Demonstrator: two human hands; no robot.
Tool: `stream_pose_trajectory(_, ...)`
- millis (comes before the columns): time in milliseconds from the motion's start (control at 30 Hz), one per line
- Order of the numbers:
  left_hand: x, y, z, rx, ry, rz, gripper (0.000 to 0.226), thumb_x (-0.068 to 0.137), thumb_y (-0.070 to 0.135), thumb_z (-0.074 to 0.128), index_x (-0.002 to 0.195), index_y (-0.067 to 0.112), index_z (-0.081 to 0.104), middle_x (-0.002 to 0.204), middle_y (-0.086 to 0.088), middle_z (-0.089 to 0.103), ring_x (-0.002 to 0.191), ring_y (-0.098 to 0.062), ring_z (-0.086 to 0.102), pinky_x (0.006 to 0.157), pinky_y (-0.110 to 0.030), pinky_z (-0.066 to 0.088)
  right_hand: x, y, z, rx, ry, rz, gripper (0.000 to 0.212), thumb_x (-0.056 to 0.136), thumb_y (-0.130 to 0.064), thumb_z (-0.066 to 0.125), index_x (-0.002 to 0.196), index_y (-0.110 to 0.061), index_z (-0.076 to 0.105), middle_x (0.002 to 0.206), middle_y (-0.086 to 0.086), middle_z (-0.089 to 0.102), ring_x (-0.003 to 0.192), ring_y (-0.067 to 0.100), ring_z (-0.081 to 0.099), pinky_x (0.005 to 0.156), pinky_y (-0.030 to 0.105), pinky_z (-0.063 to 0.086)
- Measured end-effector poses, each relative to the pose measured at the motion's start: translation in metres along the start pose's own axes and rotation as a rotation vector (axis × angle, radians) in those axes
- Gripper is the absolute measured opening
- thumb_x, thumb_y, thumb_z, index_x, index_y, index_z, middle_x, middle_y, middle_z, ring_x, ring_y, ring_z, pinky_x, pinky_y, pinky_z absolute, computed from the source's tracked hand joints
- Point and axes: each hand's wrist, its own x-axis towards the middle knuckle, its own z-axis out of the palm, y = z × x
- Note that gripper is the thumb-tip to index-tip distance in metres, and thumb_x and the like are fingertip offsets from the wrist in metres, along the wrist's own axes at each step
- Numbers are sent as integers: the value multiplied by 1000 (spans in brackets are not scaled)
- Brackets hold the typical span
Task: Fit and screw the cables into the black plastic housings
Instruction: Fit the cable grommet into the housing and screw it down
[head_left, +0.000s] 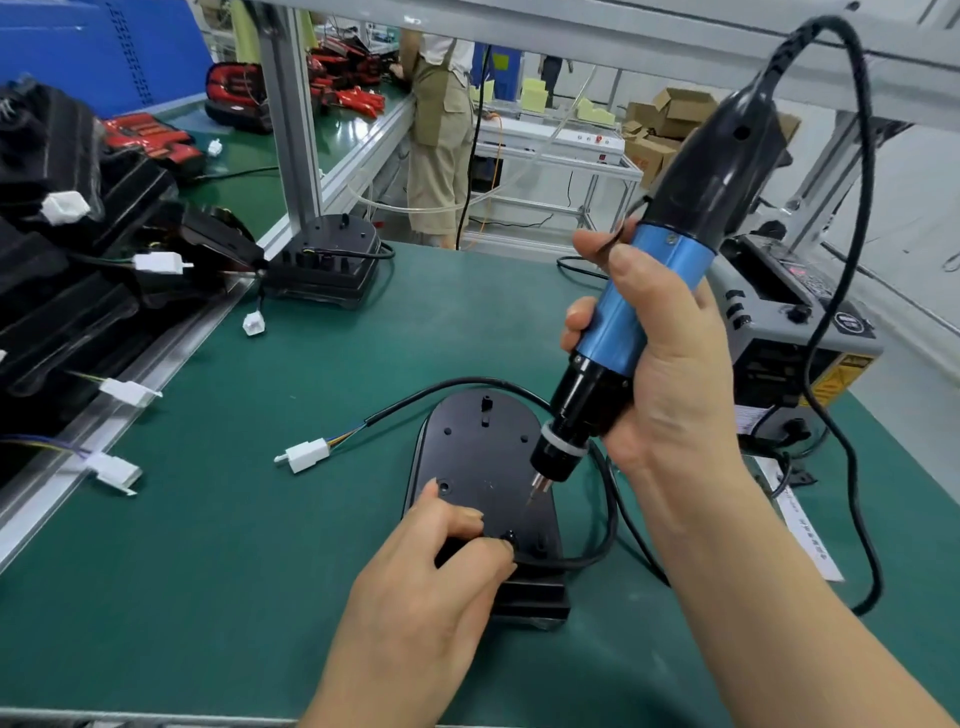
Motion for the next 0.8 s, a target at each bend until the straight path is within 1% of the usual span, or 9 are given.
stream_pose_trajectory(400,-3,-2,1,-6,-18,-10,9,85,16,57,82,14,66,85,-4,55,88,-13,58,108,-32,38,-3,6,4,-38,-25,7,16,80,-14,62,95,-17,57,96,2,72,51,13,57,51,26,49)
stream_pose_trajectory(567,-3,-3,2,-16,-4,-3,5,85,15,58,84,16,63,84,-5,55,87,-12,58,109,-31,37,-3,6,5,-41,-31,12,15,81,-13,61,94,-17,57,95,1,72,51,13,57,51,26,48)
stream_pose_trajectory(700,-2,-2,2,-22,0,2,4,85,16,57,87,19,60,84,-5,55,87,-12,57,109,-32,37,-3,6,7,-42,-47,13,18,81,-12,61,97,-13,54,91,1,70,50,14,55,50,26,47)
stream_pose_trajectory(800,-2,-2,2,-18,8,7,6,85,16,57,88,21,57,83,-5,55,86,-11,57,108,-34,39,-4,7,10,-53,-56,9,14,80,-10,60,93,-12,55,88,1,69,48,15,53,49,26,46)
